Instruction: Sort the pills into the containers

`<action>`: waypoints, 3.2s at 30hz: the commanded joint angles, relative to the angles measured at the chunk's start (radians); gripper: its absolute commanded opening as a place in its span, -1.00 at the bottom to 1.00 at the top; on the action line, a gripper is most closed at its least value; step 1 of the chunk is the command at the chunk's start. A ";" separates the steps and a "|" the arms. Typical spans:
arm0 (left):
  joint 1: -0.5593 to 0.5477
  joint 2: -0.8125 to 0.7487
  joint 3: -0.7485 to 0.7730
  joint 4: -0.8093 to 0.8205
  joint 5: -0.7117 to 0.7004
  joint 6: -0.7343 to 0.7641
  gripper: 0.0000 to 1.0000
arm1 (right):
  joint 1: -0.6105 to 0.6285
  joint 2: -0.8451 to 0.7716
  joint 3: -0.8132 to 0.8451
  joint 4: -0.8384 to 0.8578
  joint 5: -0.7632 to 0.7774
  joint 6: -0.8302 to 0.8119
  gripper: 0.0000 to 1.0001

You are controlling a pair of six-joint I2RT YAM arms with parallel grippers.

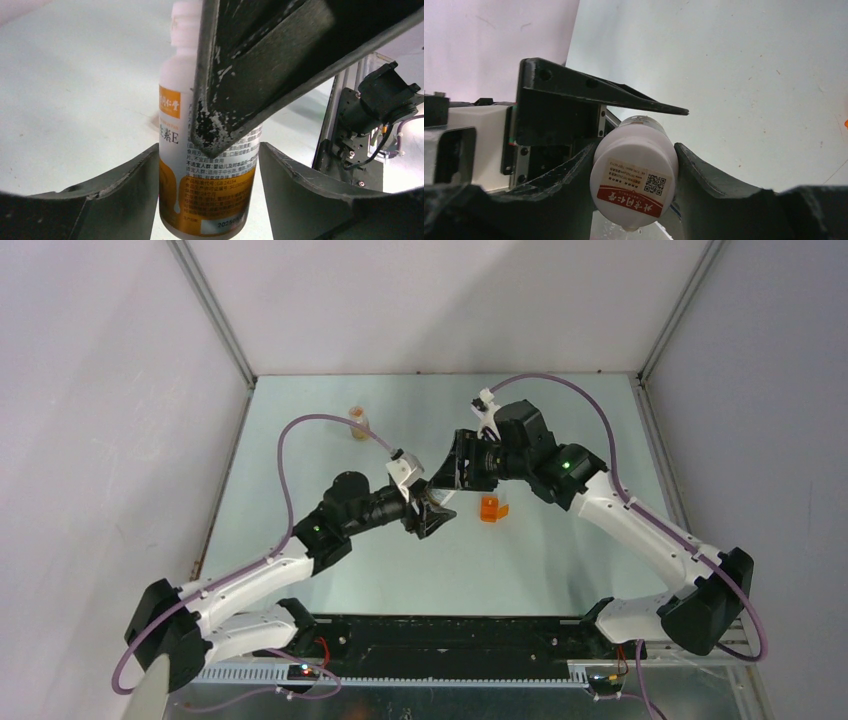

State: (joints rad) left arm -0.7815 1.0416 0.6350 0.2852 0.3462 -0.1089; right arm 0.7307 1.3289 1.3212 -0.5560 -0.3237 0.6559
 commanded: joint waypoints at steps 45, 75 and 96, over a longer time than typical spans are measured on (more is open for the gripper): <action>0.022 0.012 0.107 0.108 0.544 -0.177 -1.00 | -0.059 -0.318 -0.196 0.284 -0.416 -0.491 0.35; 0.021 -0.081 0.058 0.024 0.546 0.011 -1.00 | -0.199 -0.297 -0.180 0.325 -0.530 -0.249 0.25; 0.020 -0.118 0.056 0.024 0.553 0.009 -1.00 | -0.262 -0.255 -0.179 0.334 -0.531 -0.175 -0.16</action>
State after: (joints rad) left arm -0.7570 0.9360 0.6823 0.2676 0.8936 -0.1226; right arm 0.4541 1.0721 1.1168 -0.2417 -0.8593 0.4679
